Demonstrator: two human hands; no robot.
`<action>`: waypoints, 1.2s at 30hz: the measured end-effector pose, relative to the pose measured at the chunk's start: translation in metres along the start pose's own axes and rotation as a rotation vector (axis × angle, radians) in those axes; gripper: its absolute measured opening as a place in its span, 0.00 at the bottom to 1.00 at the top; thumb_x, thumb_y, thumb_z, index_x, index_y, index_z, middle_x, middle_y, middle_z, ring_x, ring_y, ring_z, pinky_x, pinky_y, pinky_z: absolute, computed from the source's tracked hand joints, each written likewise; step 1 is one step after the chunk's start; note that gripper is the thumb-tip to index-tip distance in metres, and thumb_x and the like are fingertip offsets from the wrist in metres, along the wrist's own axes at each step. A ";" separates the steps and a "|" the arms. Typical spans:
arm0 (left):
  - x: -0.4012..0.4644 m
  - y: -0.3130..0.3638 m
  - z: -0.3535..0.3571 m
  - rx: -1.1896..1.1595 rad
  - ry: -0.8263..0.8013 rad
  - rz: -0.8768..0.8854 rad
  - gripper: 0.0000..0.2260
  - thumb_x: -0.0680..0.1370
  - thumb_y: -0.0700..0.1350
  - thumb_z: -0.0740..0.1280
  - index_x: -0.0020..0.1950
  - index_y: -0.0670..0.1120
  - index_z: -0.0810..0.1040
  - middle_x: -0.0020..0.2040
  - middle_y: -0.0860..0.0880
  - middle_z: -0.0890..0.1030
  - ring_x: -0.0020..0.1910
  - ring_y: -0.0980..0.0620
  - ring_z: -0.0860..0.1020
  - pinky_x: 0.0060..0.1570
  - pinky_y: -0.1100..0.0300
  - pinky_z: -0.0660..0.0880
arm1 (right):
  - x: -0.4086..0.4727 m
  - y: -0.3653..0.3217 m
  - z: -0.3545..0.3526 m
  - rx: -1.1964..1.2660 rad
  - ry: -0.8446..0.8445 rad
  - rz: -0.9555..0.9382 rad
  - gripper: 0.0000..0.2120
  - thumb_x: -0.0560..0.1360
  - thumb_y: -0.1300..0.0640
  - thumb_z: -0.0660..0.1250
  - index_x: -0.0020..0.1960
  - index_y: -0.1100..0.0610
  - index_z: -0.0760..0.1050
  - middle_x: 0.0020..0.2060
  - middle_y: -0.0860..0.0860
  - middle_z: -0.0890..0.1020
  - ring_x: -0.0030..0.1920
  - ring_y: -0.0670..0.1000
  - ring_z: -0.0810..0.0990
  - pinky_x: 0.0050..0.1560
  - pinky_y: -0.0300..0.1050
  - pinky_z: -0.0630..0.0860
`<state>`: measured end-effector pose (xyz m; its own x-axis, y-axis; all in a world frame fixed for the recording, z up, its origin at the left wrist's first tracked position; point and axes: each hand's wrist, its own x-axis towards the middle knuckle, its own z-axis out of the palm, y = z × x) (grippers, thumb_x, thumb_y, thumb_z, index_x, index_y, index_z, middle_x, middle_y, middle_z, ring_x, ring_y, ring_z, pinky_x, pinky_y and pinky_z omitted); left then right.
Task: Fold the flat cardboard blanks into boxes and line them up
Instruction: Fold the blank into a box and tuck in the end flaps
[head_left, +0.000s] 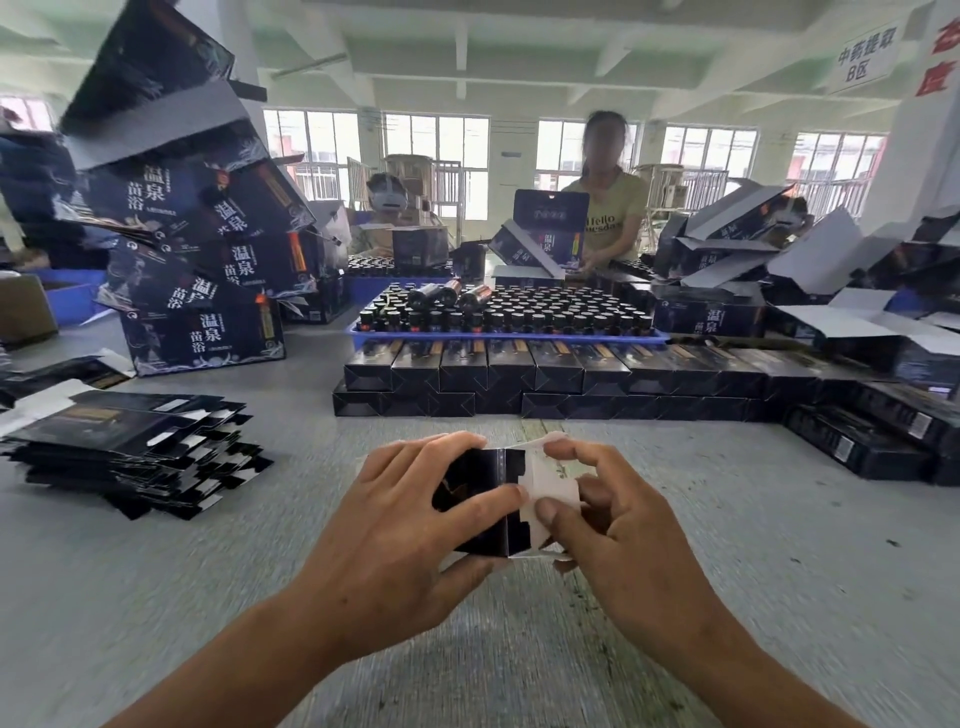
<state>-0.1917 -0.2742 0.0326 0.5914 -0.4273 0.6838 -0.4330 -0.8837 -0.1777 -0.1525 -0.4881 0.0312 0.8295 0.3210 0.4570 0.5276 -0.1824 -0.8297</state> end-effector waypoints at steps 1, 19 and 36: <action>0.000 0.000 0.000 0.003 0.004 0.001 0.23 0.76 0.61 0.65 0.69 0.57 0.70 0.68 0.44 0.72 0.62 0.46 0.74 0.61 0.51 0.70 | 0.000 0.000 0.000 0.001 0.010 0.003 0.20 0.79 0.59 0.69 0.62 0.37 0.71 0.46 0.41 0.86 0.42 0.43 0.85 0.37 0.34 0.79; -0.002 -0.002 0.004 -0.050 0.027 -0.015 0.26 0.71 0.54 0.74 0.67 0.52 0.70 0.72 0.44 0.73 0.68 0.43 0.74 0.55 0.48 0.79 | -0.004 -0.003 0.005 -0.209 0.065 -0.183 0.20 0.79 0.59 0.69 0.57 0.32 0.76 0.49 0.33 0.83 0.46 0.37 0.83 0.43 0.28 0.77; -0.001 -0.004 0.000 -0.078 0.051 -0.036 0.22 0.75 0.53 0.65 0.69 0.54 0.73 0.71 0.46 0.71 0.66 0.46 0.74 0.46 0.53 0.83 | -0.005 -0.006 -0.003 -0.235 -0.104 -0.124 0.23 0.76 0.49 0.72 0.63 0.28 0.69 0.57 0.32 0.79 0.56 0.32 0.78 0.50 0.23 0.72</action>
<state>-0.1907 -0.2706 0.0320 0.5730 -0.3832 0.7244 -0.4648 -0.8800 -0.0978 -0.1593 -0.4914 0.0350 0.7392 0.4456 0.5050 0.6620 -0.3425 -0.6667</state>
